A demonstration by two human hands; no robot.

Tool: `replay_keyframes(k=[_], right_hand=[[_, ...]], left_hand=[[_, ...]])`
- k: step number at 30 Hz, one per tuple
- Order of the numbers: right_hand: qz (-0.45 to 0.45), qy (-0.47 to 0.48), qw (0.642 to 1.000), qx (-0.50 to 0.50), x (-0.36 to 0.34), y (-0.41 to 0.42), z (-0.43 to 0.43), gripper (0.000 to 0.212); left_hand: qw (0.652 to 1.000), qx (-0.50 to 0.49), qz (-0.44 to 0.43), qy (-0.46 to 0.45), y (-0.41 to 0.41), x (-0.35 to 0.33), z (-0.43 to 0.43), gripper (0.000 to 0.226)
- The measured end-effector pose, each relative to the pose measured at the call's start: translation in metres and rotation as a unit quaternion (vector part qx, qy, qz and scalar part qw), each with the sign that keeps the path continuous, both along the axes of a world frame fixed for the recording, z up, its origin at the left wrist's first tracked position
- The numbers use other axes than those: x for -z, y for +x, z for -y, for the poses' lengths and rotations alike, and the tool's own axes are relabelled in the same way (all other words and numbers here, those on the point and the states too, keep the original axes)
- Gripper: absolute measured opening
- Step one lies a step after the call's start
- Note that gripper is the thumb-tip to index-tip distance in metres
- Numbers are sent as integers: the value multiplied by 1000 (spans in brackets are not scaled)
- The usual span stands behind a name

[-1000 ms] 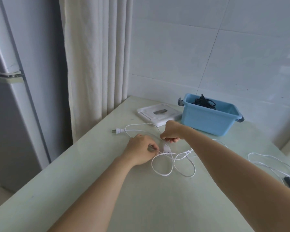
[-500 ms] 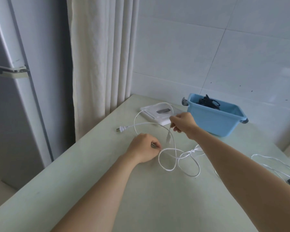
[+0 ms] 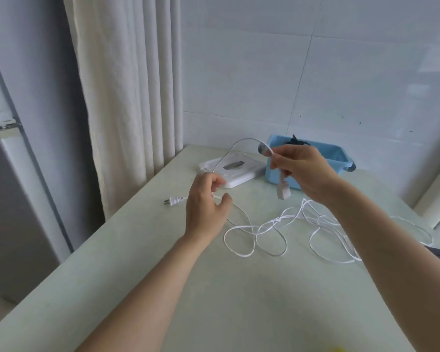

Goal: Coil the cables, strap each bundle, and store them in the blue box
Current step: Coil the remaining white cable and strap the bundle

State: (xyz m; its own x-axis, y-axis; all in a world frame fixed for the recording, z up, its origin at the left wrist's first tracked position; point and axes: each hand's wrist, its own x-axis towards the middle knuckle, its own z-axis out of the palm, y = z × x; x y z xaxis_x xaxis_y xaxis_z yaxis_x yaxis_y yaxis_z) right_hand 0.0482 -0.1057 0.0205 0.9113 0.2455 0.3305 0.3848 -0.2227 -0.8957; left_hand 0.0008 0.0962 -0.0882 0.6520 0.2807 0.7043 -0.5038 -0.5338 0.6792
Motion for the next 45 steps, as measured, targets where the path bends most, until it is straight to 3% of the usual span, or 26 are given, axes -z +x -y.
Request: replay_keyframes(k=[2, 5, 10, 12, 15, 17, 20, 22, 25, 27, 29, 32, 34, 38, 41, 45], right_hand=[[-41, 32, 998, -43, 3, -14, 18, 18], [-132, 162, 974, -82, 3, -32, 44, 18], [-167, 293, 931, -142, -9, -47, 77, 11], [-167, 343, 911, -156, -14, -48, 91, 13], [-171, 414, 882, -146, -16, -44, 109, 18], [-182, 440, 869, -136, -16, -41, 121, 23], [-185, 436, 869, -145, -20, -43, 132, 30], [-176, 430, 870, -164, -24, -46, 139, 30], [-162, 443, 856, -212, -31, -49, 145, 29], [-152, 444, 854, -224, -34, -51, 147, 30], [-142, 437, 859, -225, -37, -53, 145, 30], [-138, 460, 848, -224, -38, -52, 140, 29], [-132, 515, 823, -199, -38, -47, 138, 29], [-130, 640, 753, -79, -30, -31, 142, 18], [-121, 610, 783, 9, -18, -21, 144, 10], [-91, 534, 836, 89, -5, -17, 141, 18]], left_hand=[[999, -14, 21, -39, 0, -3, 3, 31], [995, -5, -30, -95, 6, -11, 4, 41], [966, 74, -248, 5, 37, -41, 23, 73], [941, 158, -298, 14, 49, -54, 41, 66], [927, 245, -285, 1, 54, -62, 75, 43], [944, 223, -243, 19, 56, -61, 97, 50], [957, 174, -225, 65, 61, -54, 118, 84], [947, 158, -262, 101, 66, -45, 123, 97], [909, 191, -340, 150, 65, -27, 123, 99], [896, 211, -347, 181, 65, -20, 124, 96], [915, 212, -293, 181, 63, -20, 127, 83], [920, 282, -233, 141, 56, -30, 133, 40], [918, 305, -203, 153, 48, -36, 136, 21], [906, 306, -214, 199, 43, -39, 136, 24], [896, 295, -220, 246, 37, -48, 135, 20], [888, 314, -220, 255, 30, -67, 129, 17]])
